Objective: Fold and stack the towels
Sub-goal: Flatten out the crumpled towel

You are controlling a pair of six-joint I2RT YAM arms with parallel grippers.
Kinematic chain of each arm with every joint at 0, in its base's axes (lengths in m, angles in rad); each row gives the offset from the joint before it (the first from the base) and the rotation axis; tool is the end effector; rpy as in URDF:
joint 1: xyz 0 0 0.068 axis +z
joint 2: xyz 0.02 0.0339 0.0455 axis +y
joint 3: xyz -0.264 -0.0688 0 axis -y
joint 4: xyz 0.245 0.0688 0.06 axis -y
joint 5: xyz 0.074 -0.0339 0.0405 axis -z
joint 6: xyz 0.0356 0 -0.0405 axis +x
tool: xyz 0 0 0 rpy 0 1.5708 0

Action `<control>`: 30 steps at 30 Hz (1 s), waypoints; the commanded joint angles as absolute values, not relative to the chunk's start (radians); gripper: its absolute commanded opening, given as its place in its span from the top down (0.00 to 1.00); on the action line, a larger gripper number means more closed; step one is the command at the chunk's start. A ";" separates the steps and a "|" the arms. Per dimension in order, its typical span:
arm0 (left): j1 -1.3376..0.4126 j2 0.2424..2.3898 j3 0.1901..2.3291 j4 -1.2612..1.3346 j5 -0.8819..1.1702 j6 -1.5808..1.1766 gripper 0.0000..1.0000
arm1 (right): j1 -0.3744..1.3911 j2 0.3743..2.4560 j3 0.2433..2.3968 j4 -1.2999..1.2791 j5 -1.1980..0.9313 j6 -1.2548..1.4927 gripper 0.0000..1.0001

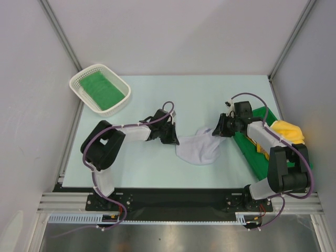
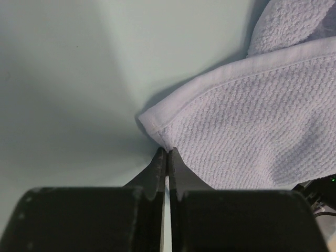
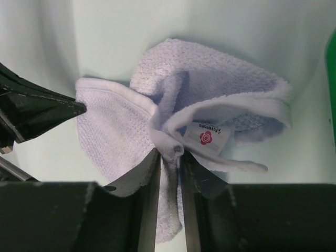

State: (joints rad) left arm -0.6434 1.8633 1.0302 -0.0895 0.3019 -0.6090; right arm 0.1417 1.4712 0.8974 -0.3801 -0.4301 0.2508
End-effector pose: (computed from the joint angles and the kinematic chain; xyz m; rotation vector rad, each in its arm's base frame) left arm 0.2901 -0.2307 0.1393 0.1817 2.6577 -0.8517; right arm 0.2886 0.0562 0.2068 -0.0379 2.5387 0.7000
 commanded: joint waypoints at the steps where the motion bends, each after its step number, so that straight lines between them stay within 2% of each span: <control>1: -0.647 1.862 1.058 -0.101 0.285 -0.583 1.00 | 0.140 1.434 0.885 -0.356 -0.387 0.264 0.75; 3: -0.647 1.861 1.060 -0.097 0.285 -0.574 1.00 | 0.138 1.433 0.884 -0.354 -0.374 0.265 0.83; 5: -0.649 1.853 1.065 -0.101 0.282 -0.568 1.00 | 0.140 1.431 0.887 -0.362 -0.368 0.264 0.85; 7: -0.649 1.844 1.069 -0.095 0.284 -0.549 1.00 | 0.140 1.427 0.894 -0.367 -0.359 0.261 0.82; 9: -0.649 1.822 1.071 -0.092 0.287 -0.537 1.00 | 0.140 1.414 0.893 -0.362 -0.351 0.262 0.73; 11: -0.649 1.801 1.075 -0.103 0.281 -0.526 1.00 | 0.140 1.396 0.891 -0.344 -0.345 0.271 0.71; 14: -0.649 1.789 1.095 -0.127 0.268 -0.508 1.00 | 0.144 1.372 0.885 -0.312 -0.341 0.287 0.82; 15: -0.650 1.783 1.100 -0.130 0.268 -0.506 1.00 | 0.146 1.365 0.884 -0.302 -0.341 0.285 1.00; 20: -0.649 1.729 1.106 -0.143 0.270 -0.485 1.00 | 0.192 1.292 0.885 -0.253 -0.321 0.287 1.00; 26: -0.649 1.570 1.307 -0.366 0.238 -0.372 1.00 | 0.215 1.102 1.050 -0.305 -0.310 0.282 1.00; 30: -0.649 1.433 1.553 -0.534 0.137 -0.336 1.00 | 0.251 0.951 1.191 -0.259 -0.359 0.235 1.00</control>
